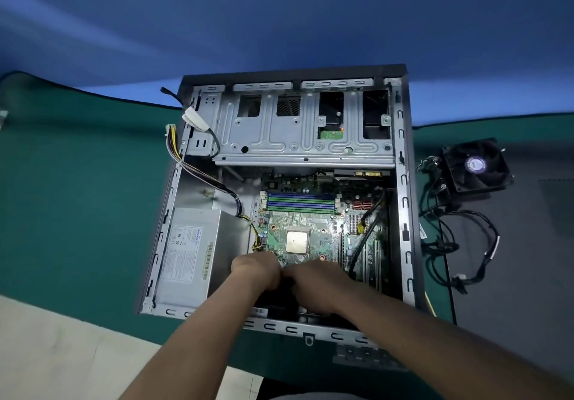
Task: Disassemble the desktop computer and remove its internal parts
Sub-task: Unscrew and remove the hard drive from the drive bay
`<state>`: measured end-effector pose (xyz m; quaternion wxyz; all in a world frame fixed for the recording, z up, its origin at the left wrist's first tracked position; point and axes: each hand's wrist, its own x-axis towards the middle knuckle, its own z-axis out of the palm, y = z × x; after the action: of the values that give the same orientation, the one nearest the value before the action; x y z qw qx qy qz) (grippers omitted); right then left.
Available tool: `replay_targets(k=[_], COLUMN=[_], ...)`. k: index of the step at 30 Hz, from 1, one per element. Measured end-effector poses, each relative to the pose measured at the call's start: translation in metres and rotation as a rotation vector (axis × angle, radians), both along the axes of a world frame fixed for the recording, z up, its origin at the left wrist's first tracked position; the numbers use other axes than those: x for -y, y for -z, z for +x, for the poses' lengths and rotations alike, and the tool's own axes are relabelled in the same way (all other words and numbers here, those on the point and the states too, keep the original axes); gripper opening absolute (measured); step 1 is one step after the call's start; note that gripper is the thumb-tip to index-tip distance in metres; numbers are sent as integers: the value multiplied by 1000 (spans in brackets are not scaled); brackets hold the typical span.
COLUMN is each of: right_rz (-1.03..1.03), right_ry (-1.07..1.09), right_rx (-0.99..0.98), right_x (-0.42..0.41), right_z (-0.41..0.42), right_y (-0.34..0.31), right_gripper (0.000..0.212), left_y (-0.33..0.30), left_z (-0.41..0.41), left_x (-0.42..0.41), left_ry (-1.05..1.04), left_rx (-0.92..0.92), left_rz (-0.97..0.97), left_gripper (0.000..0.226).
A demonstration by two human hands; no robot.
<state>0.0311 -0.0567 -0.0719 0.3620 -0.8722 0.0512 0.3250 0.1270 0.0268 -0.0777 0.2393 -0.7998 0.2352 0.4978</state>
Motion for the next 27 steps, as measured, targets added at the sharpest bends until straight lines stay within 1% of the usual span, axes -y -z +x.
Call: replay_targets(k=[3,6,9,11,14,16,17,19,21,24,26,27], right_rz=[1,-7,15,51,86,62,45,12,-27,-85,-102,-99], right_ry=[19,37,76,159,359,426,420,376,359,422,453,451], right_rx=[-2,-24,-18,2,63,89,82,34,-7,42,72,76], right_x=[-1,-2,-2,-3,-2,1,1,-1,-1,2,1,0], right_z=[0,0,0,1,5,9,9,9,8,7,6,5], right_y=[1,2,2,0,-1,-2,-2,-1,-1,-5,-8,-8], right_gripper=[36,32,32,29,24,24,23,19,14,7,8,10], left_y=[0,-2,-2,-5,-10,-13,-16,-21,-27,-34,-40,-42], left_z=[2,-1,-2,-2,-4,-5,-4,-3,-2,-2,-2,-1], left_x=[3,7,4,0,-3,-1,-1,1,0,-8,-16,-20], left_ry=[-88,-126,-167,-190,-215,-228,-232,-248,-279,-377,-495,-501], left_rx=[-20,-3,25,52,110,121,119,100,72,8,-55,-77], left_rz=[13,34,-3,-22,-43,-77,-105,-167,-248,-440,-595,-652], left_gripper=[25,26,23,20,18,8,4,12,12,10,22,28])
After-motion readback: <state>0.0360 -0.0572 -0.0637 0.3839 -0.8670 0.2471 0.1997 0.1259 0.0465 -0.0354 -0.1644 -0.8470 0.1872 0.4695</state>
